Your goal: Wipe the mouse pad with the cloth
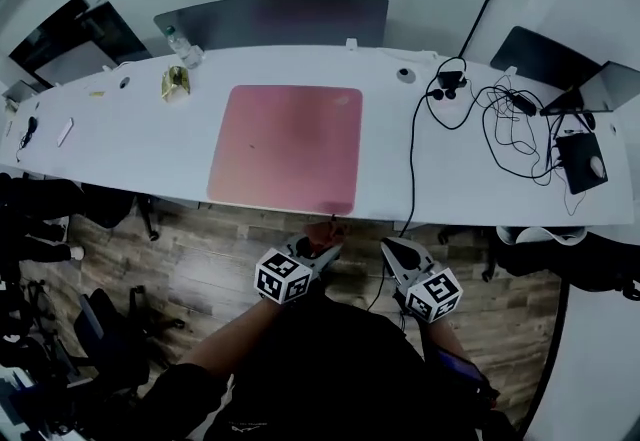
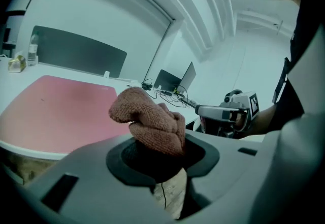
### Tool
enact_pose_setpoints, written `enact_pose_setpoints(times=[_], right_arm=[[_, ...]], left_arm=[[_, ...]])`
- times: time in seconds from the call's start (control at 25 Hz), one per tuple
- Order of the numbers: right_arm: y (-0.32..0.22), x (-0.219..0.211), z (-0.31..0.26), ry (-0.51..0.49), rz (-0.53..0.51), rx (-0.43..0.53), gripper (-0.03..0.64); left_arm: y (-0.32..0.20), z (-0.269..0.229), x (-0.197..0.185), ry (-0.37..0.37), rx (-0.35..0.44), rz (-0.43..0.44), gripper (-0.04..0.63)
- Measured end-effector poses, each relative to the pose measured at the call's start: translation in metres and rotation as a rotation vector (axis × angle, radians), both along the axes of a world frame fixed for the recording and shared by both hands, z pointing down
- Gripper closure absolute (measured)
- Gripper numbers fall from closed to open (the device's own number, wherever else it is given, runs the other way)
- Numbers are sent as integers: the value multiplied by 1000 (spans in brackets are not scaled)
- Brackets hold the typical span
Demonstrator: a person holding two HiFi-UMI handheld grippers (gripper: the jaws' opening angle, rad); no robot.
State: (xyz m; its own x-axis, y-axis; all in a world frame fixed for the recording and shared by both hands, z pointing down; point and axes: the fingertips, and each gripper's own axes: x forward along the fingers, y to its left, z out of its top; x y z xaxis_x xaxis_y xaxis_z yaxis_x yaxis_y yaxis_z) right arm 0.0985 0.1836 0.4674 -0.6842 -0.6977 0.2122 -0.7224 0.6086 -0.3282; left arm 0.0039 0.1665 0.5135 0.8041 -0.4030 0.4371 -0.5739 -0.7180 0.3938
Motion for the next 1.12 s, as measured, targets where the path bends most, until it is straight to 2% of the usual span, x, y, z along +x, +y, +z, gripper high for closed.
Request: enact_pose_setpoints(times=[0.28, 0.52, 0.76, 0.96, 1.12], right_arm=[[-17, 2, 5, 22, 84, -41, 592], [-30, 9, 10, 52, 147, -78, 592], [-41, 10, 6, 77, 191, -102, 592], [-52, 6, 7, 83, 208, -113, 592], [-63, -2, 10, 73, 204, -118, 592]], left_arm=[[-44, 26, 23, -13, -60, 68, 457], [-69, 47, 52, -21, -103, 167, 457], [-88, 77, 77, -82, -154, 222, 457], [-93, 92, 74, -127, -191, 264, 459], [-101, 96, 57, -154, -199, 234, 459]])
